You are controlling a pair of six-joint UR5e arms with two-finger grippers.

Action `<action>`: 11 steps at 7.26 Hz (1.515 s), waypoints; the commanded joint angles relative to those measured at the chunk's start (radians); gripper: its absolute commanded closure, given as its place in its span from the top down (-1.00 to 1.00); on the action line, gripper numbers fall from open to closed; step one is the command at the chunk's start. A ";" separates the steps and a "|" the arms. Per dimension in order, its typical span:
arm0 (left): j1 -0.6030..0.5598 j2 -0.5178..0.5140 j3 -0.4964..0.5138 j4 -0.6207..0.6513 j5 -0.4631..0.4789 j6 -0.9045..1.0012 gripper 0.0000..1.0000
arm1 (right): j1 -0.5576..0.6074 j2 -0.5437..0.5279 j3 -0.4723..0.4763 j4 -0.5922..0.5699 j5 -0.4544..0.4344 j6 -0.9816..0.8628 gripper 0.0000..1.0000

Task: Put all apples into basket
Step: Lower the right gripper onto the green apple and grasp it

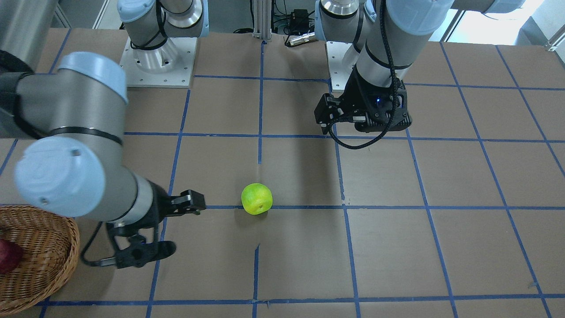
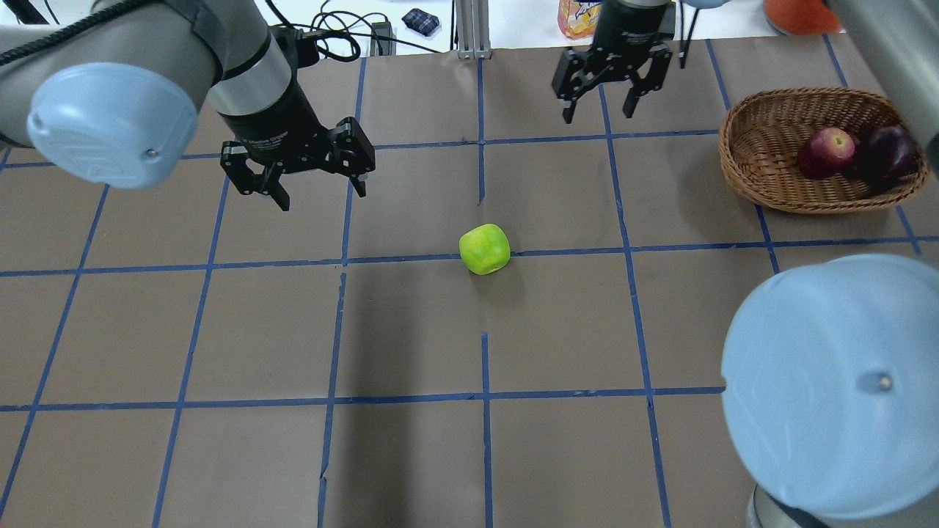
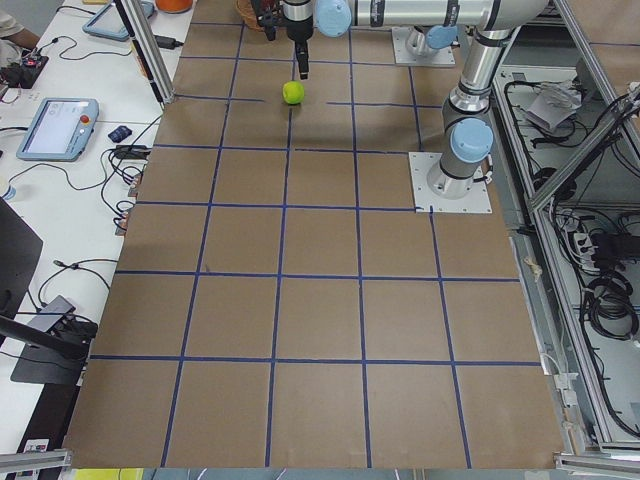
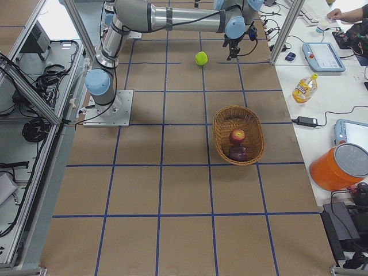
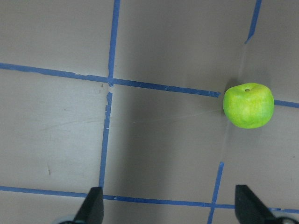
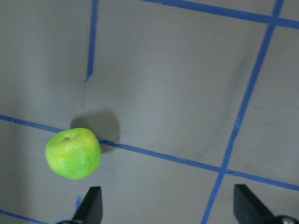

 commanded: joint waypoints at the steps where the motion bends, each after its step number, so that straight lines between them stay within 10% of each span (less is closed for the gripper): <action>1: 0.043 0.028 -0.004 -0.029 0.009 0.125 1.00 | 0.122 -0.007 0.089 -0.050 0.002 0.125 1.00; 11: 0.052 0.048 0.002 -0.017 0.060 0.170 1.00 | 0.210 0.008 0.398 -0.414 0.002 0.340 1.00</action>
